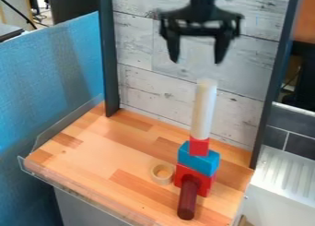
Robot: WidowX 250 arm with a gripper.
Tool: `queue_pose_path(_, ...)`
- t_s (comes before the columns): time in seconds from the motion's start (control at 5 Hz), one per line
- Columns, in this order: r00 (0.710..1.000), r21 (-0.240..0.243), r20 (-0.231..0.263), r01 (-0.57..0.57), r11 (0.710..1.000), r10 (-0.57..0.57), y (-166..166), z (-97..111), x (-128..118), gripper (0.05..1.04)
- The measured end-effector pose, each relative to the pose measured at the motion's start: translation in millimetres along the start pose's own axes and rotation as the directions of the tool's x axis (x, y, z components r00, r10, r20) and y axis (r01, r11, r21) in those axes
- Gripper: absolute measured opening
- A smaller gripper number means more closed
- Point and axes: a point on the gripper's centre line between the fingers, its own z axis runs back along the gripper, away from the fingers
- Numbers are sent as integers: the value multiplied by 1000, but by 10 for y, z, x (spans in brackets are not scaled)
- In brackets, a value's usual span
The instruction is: Put candle ontop of
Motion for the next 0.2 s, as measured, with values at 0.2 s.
queue_pose_path(0.2, 999, -39, -33, -28, 999, 26, 136, 350, 260, 1000)
